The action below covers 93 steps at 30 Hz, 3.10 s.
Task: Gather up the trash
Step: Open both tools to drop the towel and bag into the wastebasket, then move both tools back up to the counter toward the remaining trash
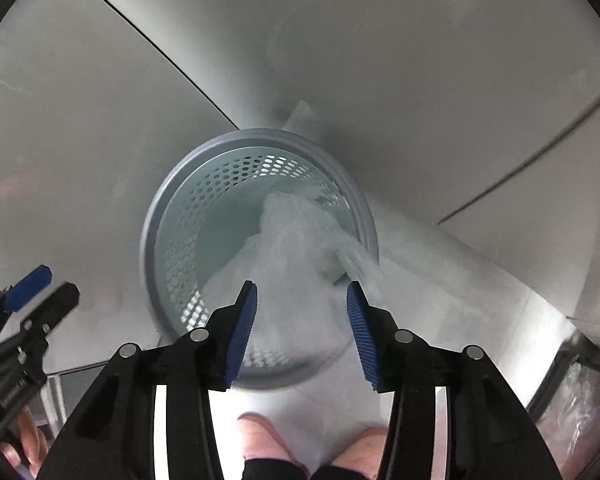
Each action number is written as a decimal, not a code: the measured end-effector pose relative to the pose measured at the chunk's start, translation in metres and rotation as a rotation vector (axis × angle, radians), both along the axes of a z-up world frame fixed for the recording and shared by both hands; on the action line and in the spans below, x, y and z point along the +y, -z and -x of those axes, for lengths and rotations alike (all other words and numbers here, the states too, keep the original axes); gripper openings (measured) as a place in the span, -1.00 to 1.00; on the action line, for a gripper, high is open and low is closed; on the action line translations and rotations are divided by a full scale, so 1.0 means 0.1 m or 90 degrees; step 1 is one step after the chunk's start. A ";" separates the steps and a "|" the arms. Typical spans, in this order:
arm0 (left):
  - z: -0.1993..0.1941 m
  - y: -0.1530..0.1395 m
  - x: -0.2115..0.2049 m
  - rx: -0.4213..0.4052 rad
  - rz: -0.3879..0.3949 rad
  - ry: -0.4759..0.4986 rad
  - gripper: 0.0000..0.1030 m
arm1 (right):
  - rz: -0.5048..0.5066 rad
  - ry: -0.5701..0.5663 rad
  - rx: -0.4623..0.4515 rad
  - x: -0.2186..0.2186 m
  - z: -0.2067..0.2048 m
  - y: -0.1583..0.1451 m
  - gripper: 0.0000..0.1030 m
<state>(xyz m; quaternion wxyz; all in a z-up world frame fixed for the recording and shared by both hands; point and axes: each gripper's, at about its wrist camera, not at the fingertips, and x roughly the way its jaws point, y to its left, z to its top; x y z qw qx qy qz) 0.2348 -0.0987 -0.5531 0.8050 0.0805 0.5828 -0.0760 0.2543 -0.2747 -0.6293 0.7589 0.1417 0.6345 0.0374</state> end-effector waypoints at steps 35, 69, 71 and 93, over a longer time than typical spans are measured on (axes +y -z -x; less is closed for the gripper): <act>0.74 -5.01 0.07 -0.185 0.084 -0.098 0.35 | 0.030 -0.046 -0.300 -0.74 1.16 -5.53 0.09; -1.57 -5.31 1.56 -0.269 0.065 -0.132 0.44 | 0.041 -0.015 -0.319 0.38 -1.59 -5.92 0.18; -1.74 -5.25 1.62 -0.260 0.078 -0.129 0.44 | 0.054 -0.019 -0.310 0.46 -1.74 -5.87 0.18; -2.49 -4.82 1.60 -0.205 0.081 -0.244 0.44 | 0.074 -0.126 -0.230 0.57 -3.23 -5.18 0.18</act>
